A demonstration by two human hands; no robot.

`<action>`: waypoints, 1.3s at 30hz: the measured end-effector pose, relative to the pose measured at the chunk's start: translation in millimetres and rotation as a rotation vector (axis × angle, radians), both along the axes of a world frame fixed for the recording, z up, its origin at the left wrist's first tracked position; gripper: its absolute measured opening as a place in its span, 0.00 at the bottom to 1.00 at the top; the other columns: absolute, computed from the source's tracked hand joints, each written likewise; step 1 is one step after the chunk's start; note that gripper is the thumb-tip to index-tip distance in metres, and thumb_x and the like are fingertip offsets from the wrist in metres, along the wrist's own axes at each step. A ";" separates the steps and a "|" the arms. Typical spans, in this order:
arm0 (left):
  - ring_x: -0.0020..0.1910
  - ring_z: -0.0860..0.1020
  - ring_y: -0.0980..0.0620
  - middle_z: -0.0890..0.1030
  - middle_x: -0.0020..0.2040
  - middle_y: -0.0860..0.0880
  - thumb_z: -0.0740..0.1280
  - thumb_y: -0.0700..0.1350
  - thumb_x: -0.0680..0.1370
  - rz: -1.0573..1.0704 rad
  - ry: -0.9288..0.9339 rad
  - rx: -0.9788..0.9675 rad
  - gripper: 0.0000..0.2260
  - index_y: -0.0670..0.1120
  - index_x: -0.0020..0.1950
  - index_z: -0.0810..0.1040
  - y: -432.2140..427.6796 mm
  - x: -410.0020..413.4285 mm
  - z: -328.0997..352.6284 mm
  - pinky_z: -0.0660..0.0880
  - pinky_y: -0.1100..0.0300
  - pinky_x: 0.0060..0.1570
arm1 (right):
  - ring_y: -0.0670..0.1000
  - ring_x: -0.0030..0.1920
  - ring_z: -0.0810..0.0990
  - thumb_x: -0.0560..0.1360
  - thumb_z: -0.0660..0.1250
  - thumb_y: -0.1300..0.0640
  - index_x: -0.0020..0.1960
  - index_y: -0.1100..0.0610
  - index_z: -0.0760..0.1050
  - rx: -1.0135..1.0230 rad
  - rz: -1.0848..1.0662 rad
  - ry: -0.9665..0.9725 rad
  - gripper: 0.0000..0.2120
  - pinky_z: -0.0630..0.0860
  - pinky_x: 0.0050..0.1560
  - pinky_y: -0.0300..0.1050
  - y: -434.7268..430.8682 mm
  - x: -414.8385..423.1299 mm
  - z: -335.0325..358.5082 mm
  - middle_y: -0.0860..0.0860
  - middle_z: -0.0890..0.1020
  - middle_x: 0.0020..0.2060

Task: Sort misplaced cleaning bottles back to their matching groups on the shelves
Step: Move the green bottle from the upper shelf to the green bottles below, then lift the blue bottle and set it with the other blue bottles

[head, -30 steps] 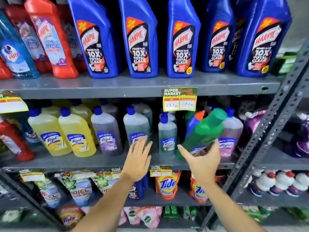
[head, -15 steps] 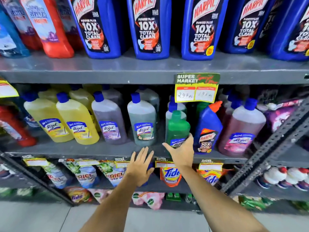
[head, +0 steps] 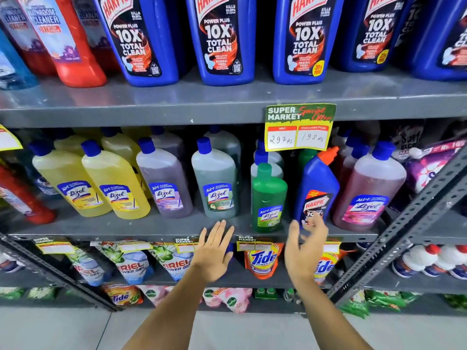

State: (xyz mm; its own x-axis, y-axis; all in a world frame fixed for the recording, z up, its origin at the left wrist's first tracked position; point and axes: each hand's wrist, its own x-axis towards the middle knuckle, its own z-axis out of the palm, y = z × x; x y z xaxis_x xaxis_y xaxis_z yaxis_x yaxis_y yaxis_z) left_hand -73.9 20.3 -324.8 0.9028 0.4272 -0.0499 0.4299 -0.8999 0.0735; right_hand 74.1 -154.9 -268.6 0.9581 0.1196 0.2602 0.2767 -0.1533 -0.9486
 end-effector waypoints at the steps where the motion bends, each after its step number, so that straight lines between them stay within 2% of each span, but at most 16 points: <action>1: 0.72 0.66 0.41 0.67 0.74 0.40 0.52 0.55 0.78 0.002 -0.004 0.005 0.29 0.45 0.76 0.61 -1.0 0.3 -0.7 0.65 0.38 0.66 | 0.57 0.60 0.75 0.74 0.66 0.46 0.70 0.58 0.64 0.004 -0.068 -0.030 0.29 0.74 0.58 0.63 -6.3 9.8 -1.1 0.52 0.71 0.60; 3: 0.72 0.67 0.41 0.68 0.73 0.40 0.52 0.55 0.78 0.006 -0.007 0.013 0.28 0.43 0.75 0.65 -3.5 1.0 -1.4 0.67 0.37 0.65 | 0.61 0.63 0.71 0.71 0.70 0.50 0.71 0.61 0.63 -0.064 -0.148 -0.050 0.33 0.70 0.63 0.63 -11.7 32.2 2.1 0.59 0.70 0.63; 5: 0.71 0.69 0.40 0.69 0.72 0.39 0.53 0.56 0.78 0.010 -0.005 0.021 0.28 0.42 0.74 0.67 -5.2 1.7 -0.2 0.67 0.36 0.64 | 0.62 0.69 0.66 0.68 0.75 0.50 0.73 0.62 0.60 -0.171 -0.137 -0.039 0.41 0.64 0.70 0.60 -9.6 47.9 12.1 0.63 0.68 0.68; 8: 0.71 0.69 0.40 0.69 0.72 0.39 0.52 0.56 0.78 0.002 -0.013 0.041 0.29 0.42 0.74 0.67 -5.2 2.8 -0.6 0.66 0.36 0.64 | 0.61 0.73 0.62 0.65 0.79 0.47 0.77 0.62 0.53 -0.272 -0.055 -0.020 0.52 0.59 0.72 0.55 0.2 63.7 23.6 0.62 0.64 0.73; 11: 0.71 0.68 0.39 0.69 0.73 0.38 0.52 0.57 0.78 0.000 -0.002 0.037 0.30 0.42 0.75 0.66 -6.2 1.8 -2.3 0.65 0.36 0.65 | 0.61 0.73 0.63 0.62 0.81 0.47 0.78 0.62 0.49 -0.276 -0.006 0.047 0.58 0.61 0.73 0.56 6.3 76.2 22.6 0.61 0.65 0.73; 15: 0.69 0.71 0.40 0.69 0.72 0.40 0.51 0.59 0.79 -0.002 -0.027 0.057 0.29 0.42 0.73 0.68 -6.2 2.0 -0.2 0.66 0.36 0.62 | 0.59 0.68 0.71 0.62 0.82 0.47 0.76 0.59 0.56 -0.243 -0.015 0.126 0.52 0.70 0.66 0.55 5.3 80.9 20.9 0.57 0.69 0.69; 17: 0.70 0.70 0.41 0.63 0.75 0.43 0.45 0.59 0.82 -0.015 -0.055 0.030 0.28 0.45 0.76 0.63 -8.9 -0.7 4.7 0.66 0.37 0.63 | 0.57 0.66 0.74 0.59 0.82 0.45 0.74 0.57 0.60 -0.230 -0.025 0.140 0.52 0.72 0.65 0.56 0.3 78.2 23.8 0.54 0.72 0.68; 19: 0.76 0.60 0.43 0.53 0.79 0.47 0.44 0.60 0.82 -0.006 -0.137 -0.028 0.28 0.49 0.79 0.52 -16.6 -2.1 20.8 0.61 0.36 0.68 | 0.54 0.62 0.76 0.57 0.84 0.47 0.71 0.55 0.64 -0.181 -0.036 0.133 0.49 0.73 0.62 0.50 -10.1 69.5 28.7 0.51 0.76 0.64; 21: 0.78 0.50 0.47 0.47 0.80 0.50 0.47 0.58 0.82 -0.032 -0.270 -0.048 0.28 0.50 0.80 0.48 -28.4 0.8 51.2 0.56 0.38 0.72 | 0.52 0.59 0.77 0.57 0.84 0.50 0.68 0.54 0.67 -0.123 -0.060 0.133 0.45 0.71 0.58 0.45 -26.8 53.8 38.1 0.50 0.78 0.60; 26: 0.78 0.52 0.43 0.56 0.79 0.43 0.58 0.48 0.81 -0.361 -0.753 0.083 0.25 0.43 0.77 0.62 -57.7 28.9 179.2 0.52 0.42 0.74 | 0.57 0.58 0.80 0.53 0.85 0.48 0.66 0.51 0.69 -0.065 -0.181 0.065 0.45 0.75 0.60 0.54 -79.9 17.8 75.5 0.53 0.81 0.59; 29: 0.77 0.55 0.41 0.61 0.77 0.40 0.60 0.46 0.80 -0.416 -0.916 0.258 0.23 0.41 0.75 0.66 -58.7 54.6 256.4 0.52 0.41 0.74 | 0.52 0.50 0.82 0.53 0.84 0.49 0.59 0.48 0.70 0.078 -0.174 -0.012 0.39 0.78 0.53 0.49 -104.6 13.1 125.2 0.46 0.83 0.49; 32: 0.78 0.53 0.45 0.59 0.78 0.44 0.56 0.51 0.81 -0.291 -0.835 0.410 0.25 0.43 0.76 0.64 -44.6 79.3 300.8 0.50 0.39 0.73 | 0.37 0.42 0.81 0.53 0.83 0.47 0.57 0.48 0.72 0.210 -0.120 -0.170 0.36 0.76 0.45 0.32 -117.4 18.5 192.7 0.36 0.82 0.42; 34: 0.77 0.55 0.46 0.61 0.78 0.44 0.51 0.55 0.82 -0.200 -0.731 0.457 0.26 0.43 0.76 0.65 -36.3 87.9 308.7 0.50 0.39 0.73 | 0.32 0.40 0.78 0.54 0.84 0.47 0.57 0.51 0.73 0.264 -0.108 -0.267 0.36 0.72 0.43 0.25 -116.8 29.4 236.6 0.36 0.81 0.42; 35: 0.77 0.57 0.45 0.64 0.77 0.44 0.51 0.57 0.82 -0.174 -0.695 0.465 0.27 0.43 0.75 0.67 -34.5 89.5 309.2 0.52 0.40 0.73 | 0.33 0.40 0.78 0.53 0.84 0.45 0.57 0.52 0.73 0.268 -0.122 -0.317 0.37 0.71 0.44 0.25 -114.6 35.6 257.0 0.40 0.81 0.44; 37: 0.73 0.64 0.44 0.70 0.73 0.43 0.52 0.57 0.81 -0.157 -0.681 0.455 0.27 0.42 0.73 0.69 -34.9 90.5 309.9 0.59 0.43 0.69 | 0.41 0.44 0.80 0.53 0.80 0.37 0.57 0.53 0.74 0.240 -0.151 -0.385 0.39 0.74 0.48 0.33 -106.3 47.7 292.8 0.46 0.83 0.48; 39: 0.67 0.70 0.43 0.74 0.69 0.43 0.53 0.57 0.81 -0.162 -0.702 0.440 0.26 0.42 0.71 0.71 -35.6 89.0 310.6 0.64 0.46 0.63 | 0.48 0.51 0.80 0.52 0.78 0.33 0.60 0.53 0.73 0.175 -0.178 -0.405 0.42 0.74 0.54 0.41 -91.4 64.8 322.0 0.47 0.82 0.53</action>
State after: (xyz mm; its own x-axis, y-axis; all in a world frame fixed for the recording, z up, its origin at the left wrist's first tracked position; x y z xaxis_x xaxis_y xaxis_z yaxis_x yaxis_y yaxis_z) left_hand 15.1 -15.3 -14.2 0.7140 0.1390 0.6862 0.2785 -0.9556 -0.0962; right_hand 138.8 -246.4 53.4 0.7768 -0.1166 0.6188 0.6138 -0.0793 -0.7855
